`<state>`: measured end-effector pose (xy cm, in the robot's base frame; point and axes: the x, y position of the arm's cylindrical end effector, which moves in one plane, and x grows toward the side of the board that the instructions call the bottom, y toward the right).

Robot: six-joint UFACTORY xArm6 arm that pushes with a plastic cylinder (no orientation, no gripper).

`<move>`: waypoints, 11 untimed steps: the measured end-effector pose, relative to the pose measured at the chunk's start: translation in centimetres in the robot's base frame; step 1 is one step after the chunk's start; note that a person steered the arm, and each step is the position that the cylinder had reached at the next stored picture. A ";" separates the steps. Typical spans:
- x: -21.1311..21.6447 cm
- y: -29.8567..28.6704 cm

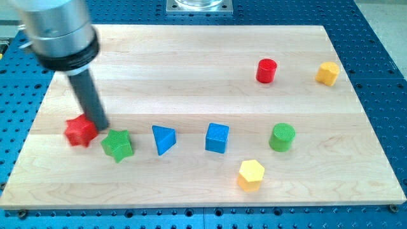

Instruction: Slide the red star slightly up

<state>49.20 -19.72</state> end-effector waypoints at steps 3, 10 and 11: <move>-3.4 0.1; 7.6 -3.0; 7.9 3.3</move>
